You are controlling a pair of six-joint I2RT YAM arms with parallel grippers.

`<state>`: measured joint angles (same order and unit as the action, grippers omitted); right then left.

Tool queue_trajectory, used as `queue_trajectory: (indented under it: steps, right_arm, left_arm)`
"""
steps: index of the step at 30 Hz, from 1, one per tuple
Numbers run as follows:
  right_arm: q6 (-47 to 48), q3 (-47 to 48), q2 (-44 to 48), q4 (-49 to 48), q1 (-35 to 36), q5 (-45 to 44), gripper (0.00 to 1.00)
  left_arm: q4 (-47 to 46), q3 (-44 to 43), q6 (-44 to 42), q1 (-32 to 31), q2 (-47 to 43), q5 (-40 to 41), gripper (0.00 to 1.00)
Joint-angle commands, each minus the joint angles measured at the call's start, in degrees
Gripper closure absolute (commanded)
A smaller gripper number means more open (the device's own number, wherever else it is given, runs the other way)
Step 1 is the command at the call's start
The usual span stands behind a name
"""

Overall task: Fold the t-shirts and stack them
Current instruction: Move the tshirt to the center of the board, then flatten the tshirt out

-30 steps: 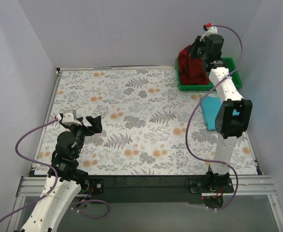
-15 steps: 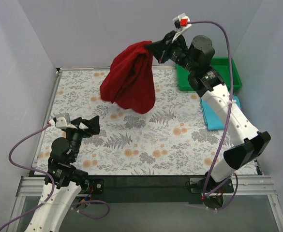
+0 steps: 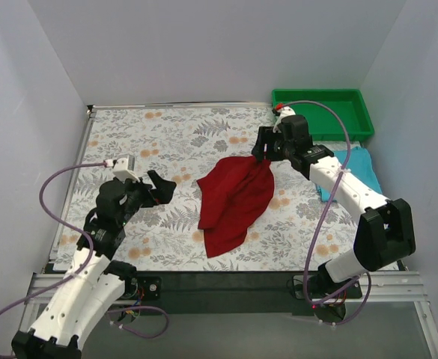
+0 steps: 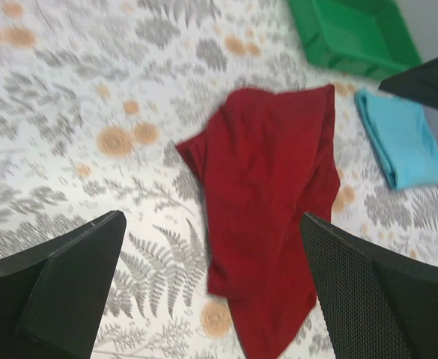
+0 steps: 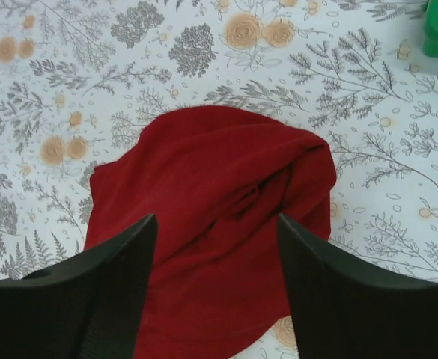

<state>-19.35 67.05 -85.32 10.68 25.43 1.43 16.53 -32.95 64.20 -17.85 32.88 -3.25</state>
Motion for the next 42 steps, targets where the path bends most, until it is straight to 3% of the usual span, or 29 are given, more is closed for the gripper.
queue_trajectory:
  steps: [1, 6, 13, 18, 30, 34, 35, 36, 37, 38, 39, 41, 42]
  right_arm:
    - [3.5, -1.8, 4.2, 1.9, 0.1, 1.2, 0.38]
    - [6.2, -10.3, 11.9, 3.5, 1.5, 5.0, 0.33]
    - [4.2, -24.7, 17.9, 3.7, 6.4, 9.6, 0.36]
    - [1.2, -30.2, 17.5, 1.3, 10.7, 10.0, 0.37]
    - [-5.5, -32.1, 7.5, -7.2, 14.8, 13.0, 0.35]
    - [-5.9, -31.7, 3.9, -8.0, 15.2, 12.7, 0.35]
    - [-5.8, -31.7, 3.5, -8.1, 15.1, 12.6, 0.4]
    - [-5.8, -31.7, 3.2, -8.0, 15.2, 12.3, 0.45]
    - [-5.6, -31.8, 3.2, -8.0, 15.2, 12.1, 0.5]
    - [-5.4, -31.9, 3.5, -7.9, 15.2, 11.8, 0.65]
    - [-5.2, -32.1, 3.8, -7.1, 15.2, 10.1, 0.73]
    - [-4.8, -31.7, 5.9, -5.4, 15.1, 7.3, 0.93]
    - [-3.9, -31.5, 6.7, -2.8, 14.9, 3.4, 0.97]
  left_arm:
    - [2.5, -2.5, 2.9, -0.3, 6.0, -9.5, 0.05]
    - [1.1, -2.0, 5.1, -1.1, 16.1, -18.4, 0.07]
    - [-2.2, -1.7, 7.9, -10.9, 26.4, -13.5, 0.12]
    - [-6.9, -2.2, 9.0, -15.6, 31.9, -9.7, 0.13]
    - [-10.3, -8.5, 6.7, -23.8, 47.2, -1.3, 0.18]
    - [-10.2, -9.8, 6.4, -24.4, 50.2, 0.2, 0.33]
    - [-10.3, -9.9, 6.5, -24.5, 50.5, 0.5, 0.5]
    - [-10.2, -9.9, 6.7, -24.4, 50.8, 0.7, 0.59]
    - [-10.0, -9.9, 6.9, -24.4, 51.0, 1.7, 0.68]
    - [-9.7, -9.7, 7.2, -24.4, 50.9, 2.4, 0.88]
    - [-9.2, -9.5, 7.3, -24.4, 50.6, 3.2, 0.96]
    - [-7.1, -9.5, 7.2, -24.3, 48.7, 8.9, 1.0]
    - [-6.0, -9.6, 7.0, -24.2, 47.9, 10.9, 1.0]
